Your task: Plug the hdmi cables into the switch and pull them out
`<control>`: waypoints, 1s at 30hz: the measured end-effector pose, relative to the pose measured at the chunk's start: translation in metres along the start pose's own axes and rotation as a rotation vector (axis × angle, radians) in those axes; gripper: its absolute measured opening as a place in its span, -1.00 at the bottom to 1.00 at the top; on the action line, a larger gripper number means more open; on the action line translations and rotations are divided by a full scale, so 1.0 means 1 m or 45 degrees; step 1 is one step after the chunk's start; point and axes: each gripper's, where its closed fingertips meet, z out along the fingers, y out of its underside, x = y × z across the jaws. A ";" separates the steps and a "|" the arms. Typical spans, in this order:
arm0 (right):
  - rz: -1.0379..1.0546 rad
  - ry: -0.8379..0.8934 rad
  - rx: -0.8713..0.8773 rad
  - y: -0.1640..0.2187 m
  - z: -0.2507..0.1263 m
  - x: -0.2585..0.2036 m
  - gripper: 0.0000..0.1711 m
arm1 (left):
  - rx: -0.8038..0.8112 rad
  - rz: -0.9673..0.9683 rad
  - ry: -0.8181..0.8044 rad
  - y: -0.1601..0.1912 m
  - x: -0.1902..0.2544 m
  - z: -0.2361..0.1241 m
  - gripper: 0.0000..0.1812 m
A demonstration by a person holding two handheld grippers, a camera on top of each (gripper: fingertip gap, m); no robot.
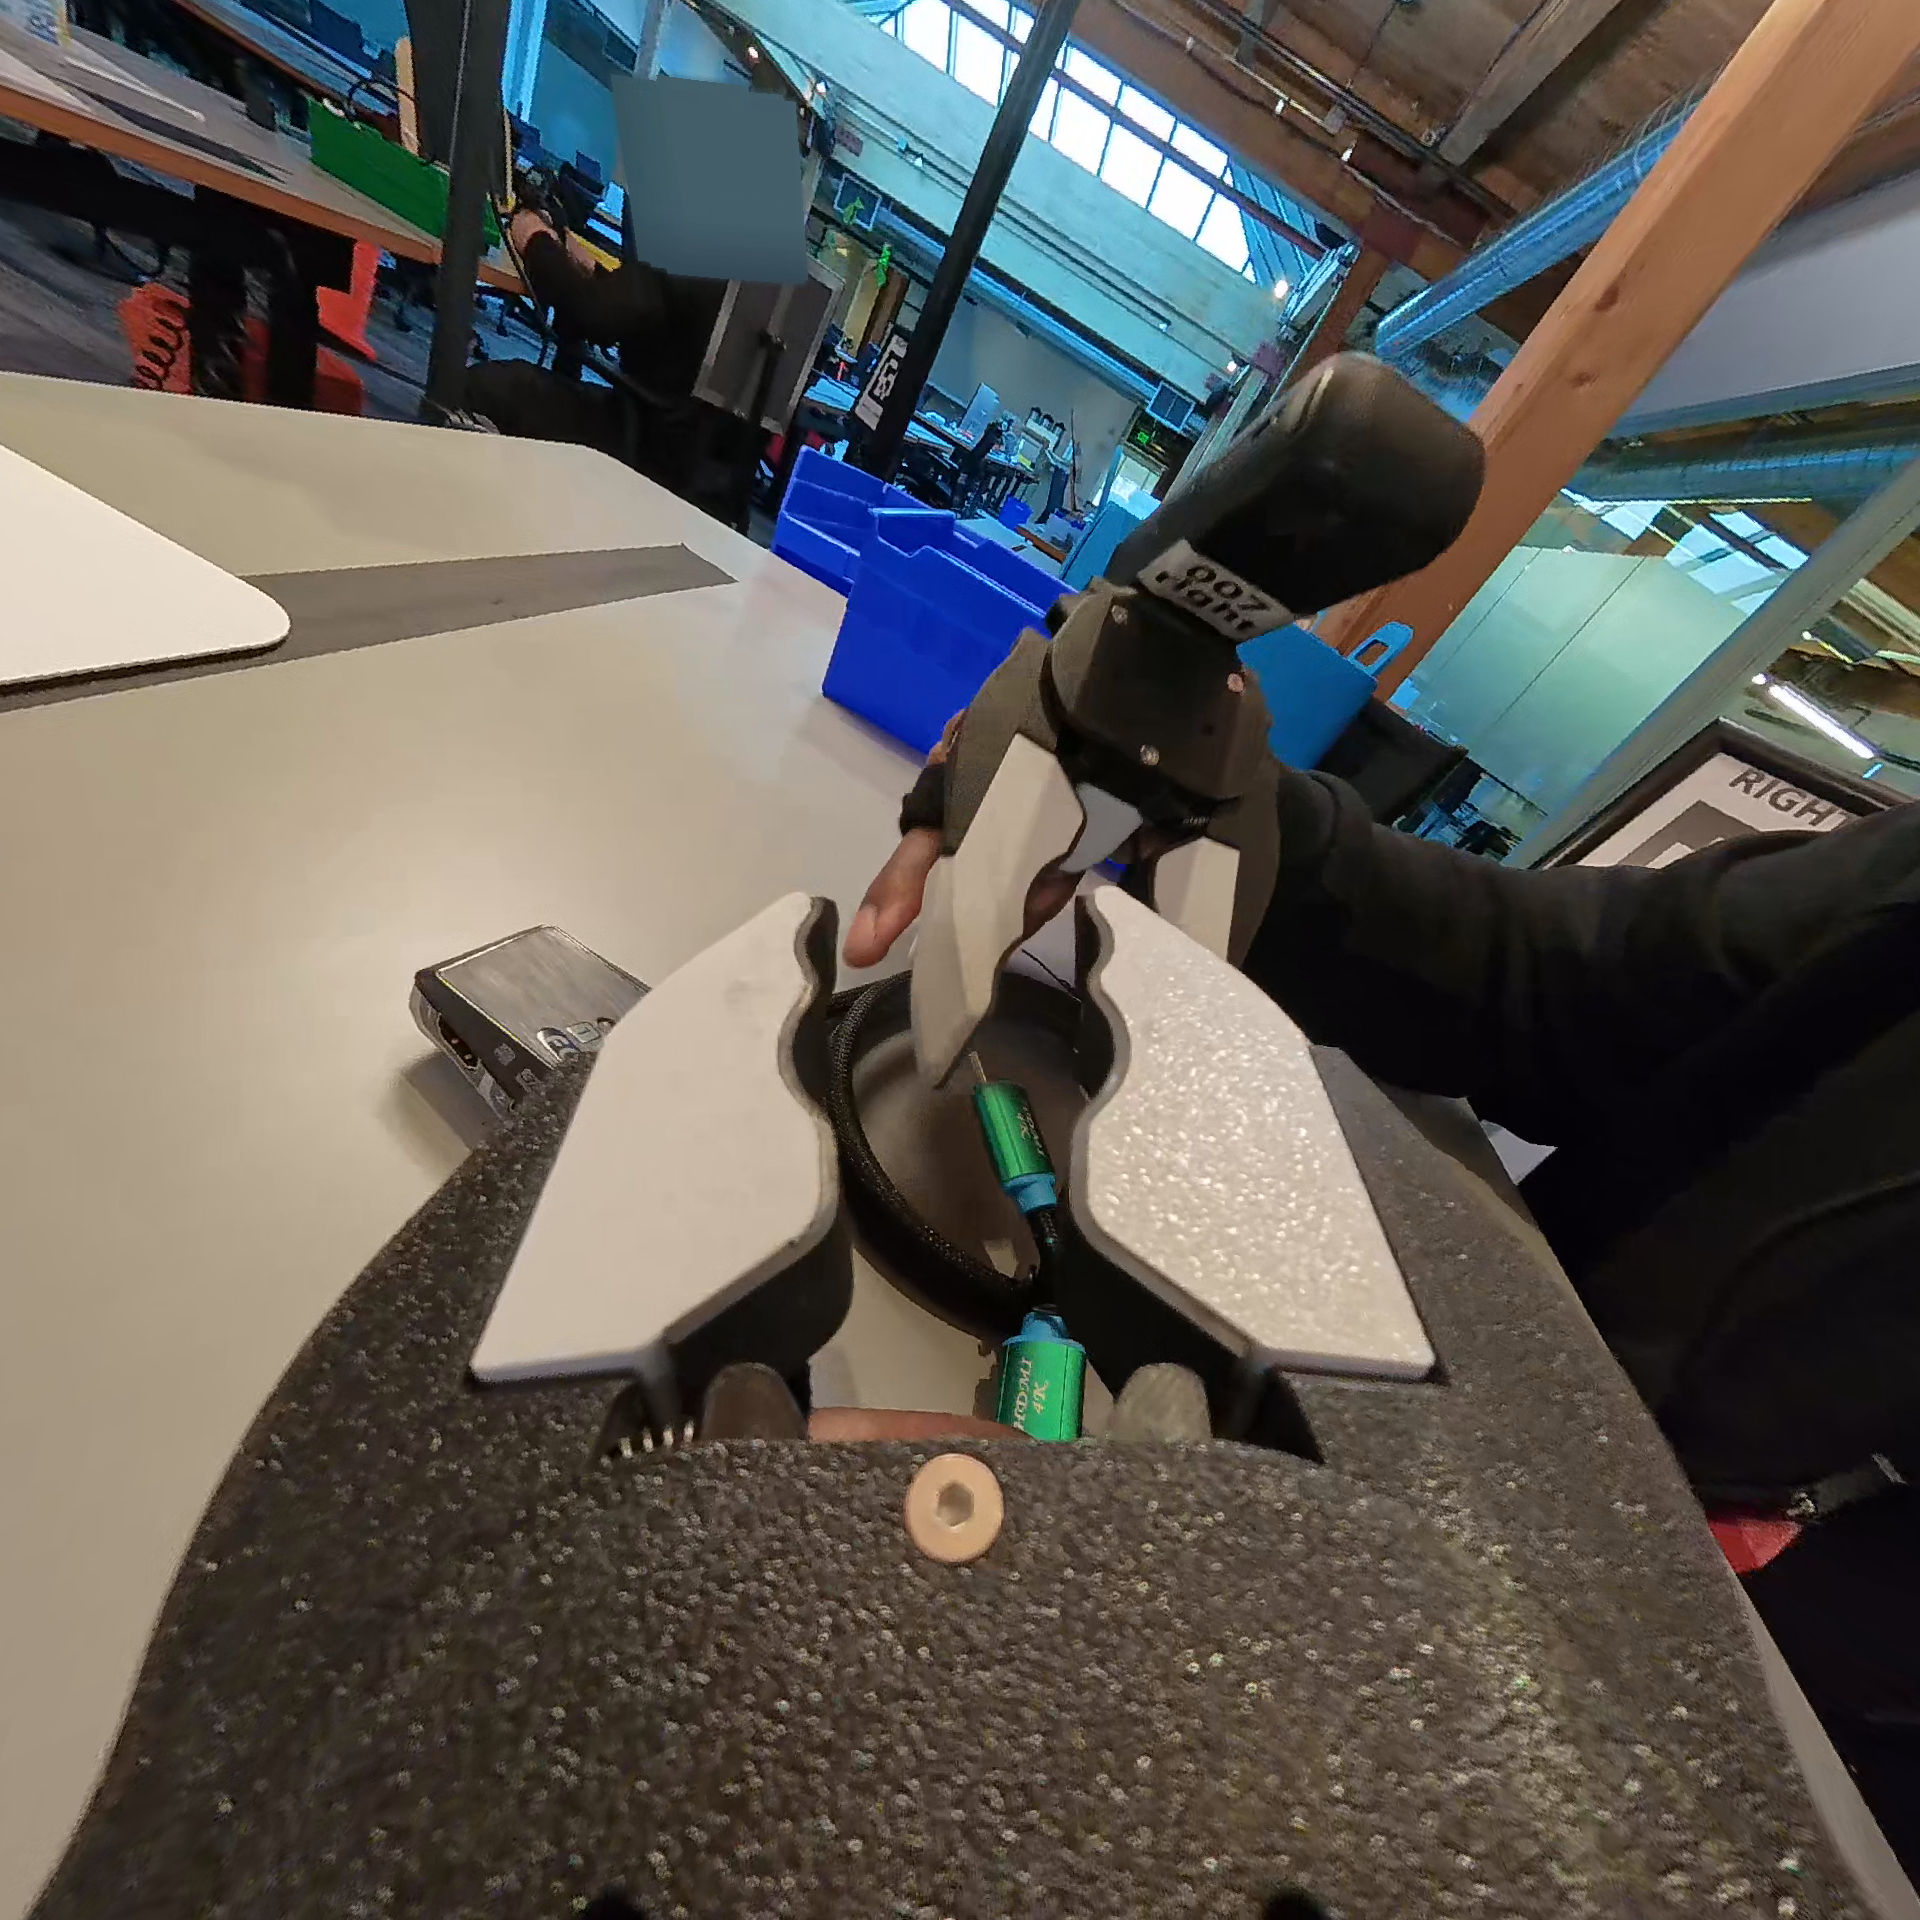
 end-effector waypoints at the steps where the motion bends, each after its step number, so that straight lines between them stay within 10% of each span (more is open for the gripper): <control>1: 0.005 0.004 -0.020 0.003 0.003 0.000 -0.51 | -0.003 -0.007 0.002 0.000 0.000 0.000 -0.51; 30: -0.396 0.371 0.218 -0.035 0.001 0.007 -0.74 | -0.547 -0.114 0.100 0.058 0.015 -0.007 -0.63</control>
